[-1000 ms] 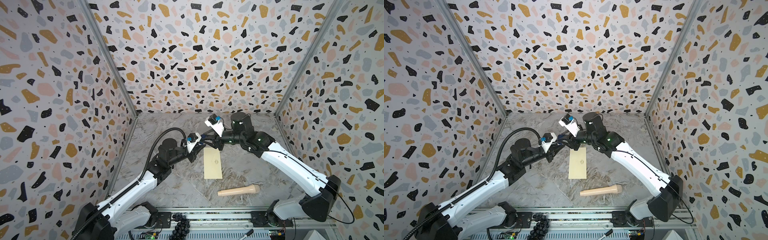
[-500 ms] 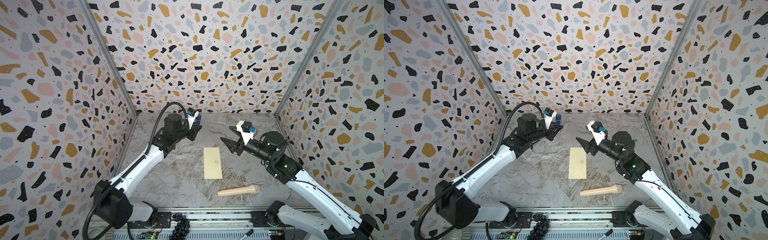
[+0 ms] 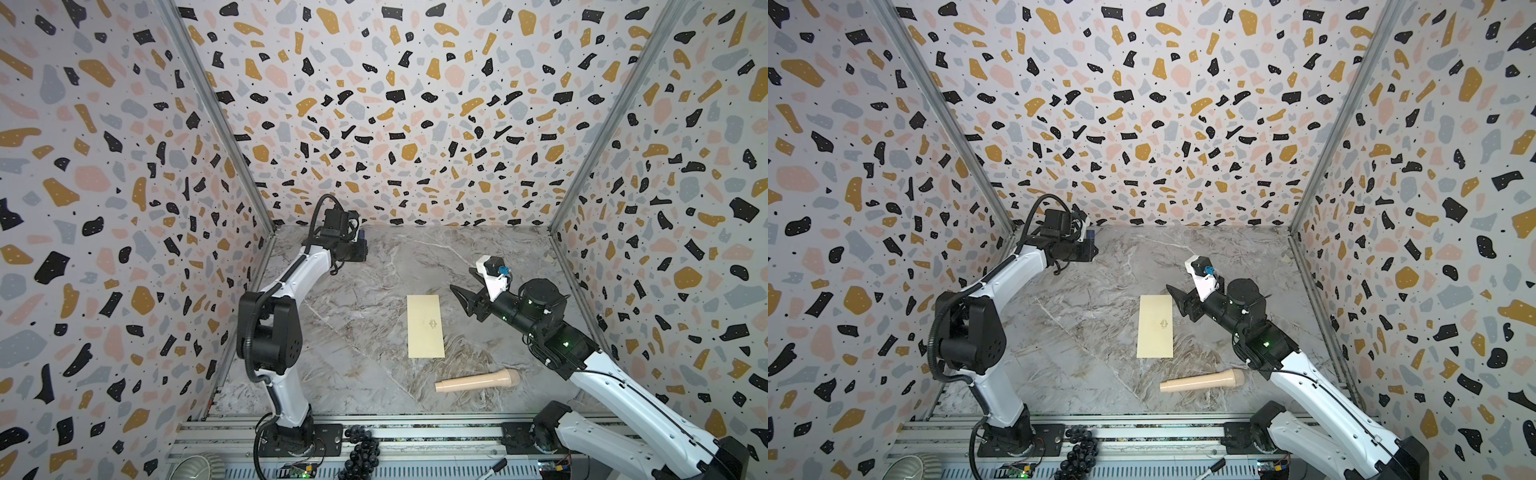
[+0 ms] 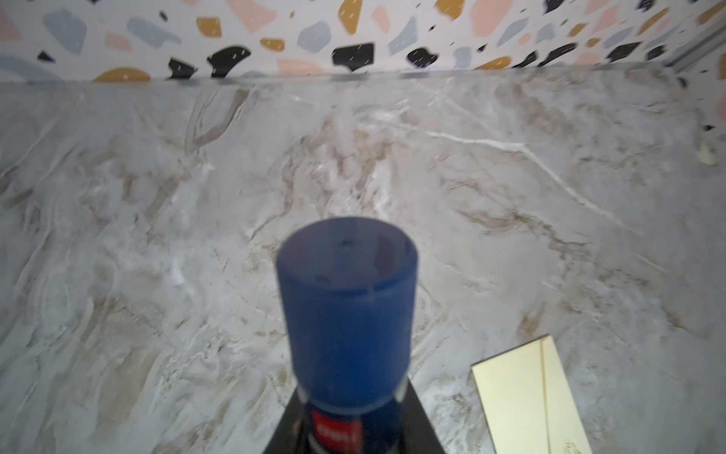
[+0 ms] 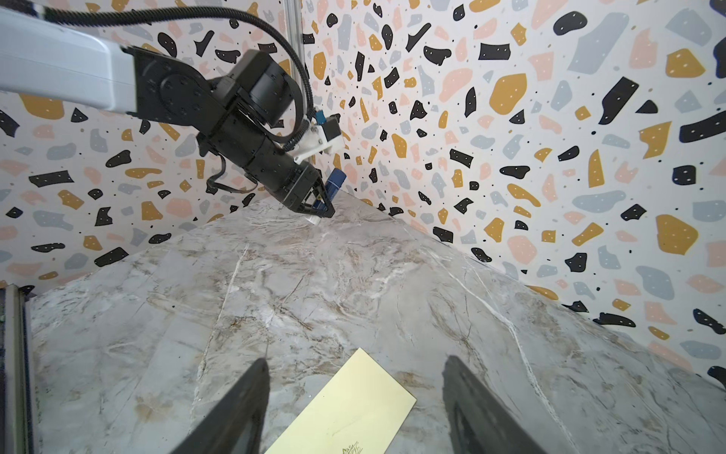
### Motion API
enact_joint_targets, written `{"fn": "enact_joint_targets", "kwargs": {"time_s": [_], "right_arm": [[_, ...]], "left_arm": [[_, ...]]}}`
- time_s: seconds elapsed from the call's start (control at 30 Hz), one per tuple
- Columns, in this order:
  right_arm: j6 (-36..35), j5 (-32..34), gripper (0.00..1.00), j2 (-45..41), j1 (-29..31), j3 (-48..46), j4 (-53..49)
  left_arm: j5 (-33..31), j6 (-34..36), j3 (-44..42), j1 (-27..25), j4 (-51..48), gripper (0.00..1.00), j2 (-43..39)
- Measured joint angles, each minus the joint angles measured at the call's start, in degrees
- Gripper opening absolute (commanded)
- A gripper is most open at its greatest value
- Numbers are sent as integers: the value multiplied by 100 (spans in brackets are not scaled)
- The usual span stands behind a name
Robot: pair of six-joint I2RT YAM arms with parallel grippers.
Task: Place the letter into the envelope and seal it
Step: 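Lower the capped glue stick to the table with the left gripper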
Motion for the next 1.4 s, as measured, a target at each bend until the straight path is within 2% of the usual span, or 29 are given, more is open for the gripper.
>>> {"fn": "enact_joint_targets", "kwargs": {"time_s": [0.27, 0.77, 0.93, 1.4], "right_arm": [[120, -11, 70, -9, -17, -170, 55], [184, -55, 70, -68, -70, -319, 168], [201, -63, 70, -94, -92, -343, 170], [199, -81, 70, -96, -146, -448, 168]], "left_arm": [[-588, 2, 42, 146, -437, 0, 695], [-890, -13, 109, 173, -577, 5, 1335], [-1005, -15, 219, 179, -627, 9, 1615], [-1196, -39, 236, 177, -595, 31, 1644]]}}
